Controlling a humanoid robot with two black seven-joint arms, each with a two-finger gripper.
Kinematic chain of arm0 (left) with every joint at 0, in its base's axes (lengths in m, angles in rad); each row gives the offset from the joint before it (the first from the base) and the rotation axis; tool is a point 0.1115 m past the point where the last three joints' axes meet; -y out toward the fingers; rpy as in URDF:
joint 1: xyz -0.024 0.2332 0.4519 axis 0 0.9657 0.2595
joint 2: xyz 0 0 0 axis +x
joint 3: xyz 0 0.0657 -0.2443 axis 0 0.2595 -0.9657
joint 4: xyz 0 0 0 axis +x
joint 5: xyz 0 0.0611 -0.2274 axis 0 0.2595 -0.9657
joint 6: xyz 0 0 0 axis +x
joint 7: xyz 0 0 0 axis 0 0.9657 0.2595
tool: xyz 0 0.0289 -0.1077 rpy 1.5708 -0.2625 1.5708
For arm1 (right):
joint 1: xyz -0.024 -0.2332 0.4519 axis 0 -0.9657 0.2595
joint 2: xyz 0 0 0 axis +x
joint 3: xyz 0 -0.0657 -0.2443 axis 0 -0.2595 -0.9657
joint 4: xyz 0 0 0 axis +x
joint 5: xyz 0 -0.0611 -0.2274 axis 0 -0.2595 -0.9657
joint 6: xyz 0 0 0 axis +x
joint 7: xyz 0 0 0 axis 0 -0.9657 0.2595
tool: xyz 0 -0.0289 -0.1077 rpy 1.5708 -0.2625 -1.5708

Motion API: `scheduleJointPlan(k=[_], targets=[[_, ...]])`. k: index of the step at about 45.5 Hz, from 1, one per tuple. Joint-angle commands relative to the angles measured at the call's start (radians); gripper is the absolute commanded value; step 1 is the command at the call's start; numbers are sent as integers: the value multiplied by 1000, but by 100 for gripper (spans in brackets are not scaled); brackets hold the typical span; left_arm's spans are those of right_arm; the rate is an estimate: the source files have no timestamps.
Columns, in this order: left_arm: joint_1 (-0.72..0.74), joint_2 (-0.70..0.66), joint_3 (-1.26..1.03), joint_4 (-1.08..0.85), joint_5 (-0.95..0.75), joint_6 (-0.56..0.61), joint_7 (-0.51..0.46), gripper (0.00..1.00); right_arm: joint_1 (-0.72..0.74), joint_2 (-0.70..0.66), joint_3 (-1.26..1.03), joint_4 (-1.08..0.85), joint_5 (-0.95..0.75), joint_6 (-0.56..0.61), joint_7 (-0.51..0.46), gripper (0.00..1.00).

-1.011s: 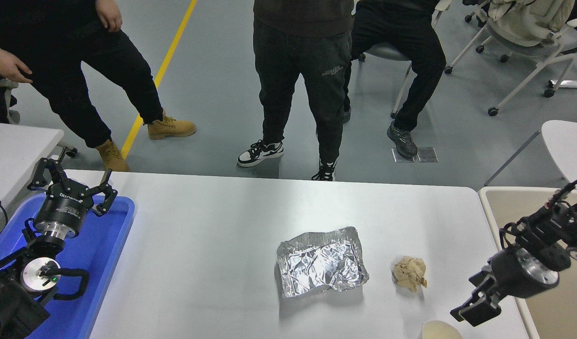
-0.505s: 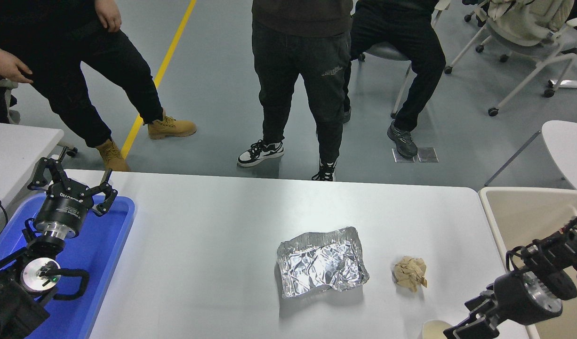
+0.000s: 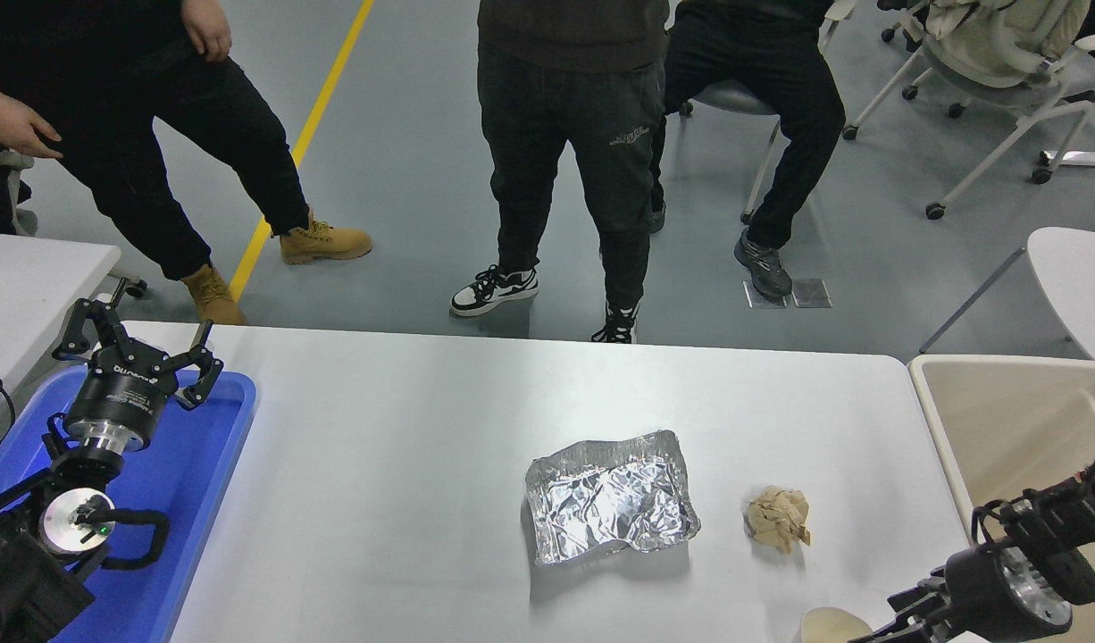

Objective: Clean the table surface

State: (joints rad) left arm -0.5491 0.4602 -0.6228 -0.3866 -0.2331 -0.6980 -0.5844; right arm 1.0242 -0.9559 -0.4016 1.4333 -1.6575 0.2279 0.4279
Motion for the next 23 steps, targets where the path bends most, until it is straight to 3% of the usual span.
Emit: scheduleJointPlan(k=[1,10,18,20,22,23], targets=[[0,0,0,0,0,0,0,100,-46,22,4,-37,-1,-42,-4,86],[0,0,0,0,0,0,0,100,-47,34,4,-45,-2,-53,-1,77],[0,0,0,0,0,0,0,100,-36,34,6,-45,-7,-62,5,60],[0,0,0,0,0,0,0,100,-33,34,4,-44,-21,-64,5,46],[0,0,0,0,0,0,0,100,-32,34,4,-45,-34,-59,9,9],[0,0,0,0,0,0,0,100,-32,34,4,-45,-39,-58,11,1]])
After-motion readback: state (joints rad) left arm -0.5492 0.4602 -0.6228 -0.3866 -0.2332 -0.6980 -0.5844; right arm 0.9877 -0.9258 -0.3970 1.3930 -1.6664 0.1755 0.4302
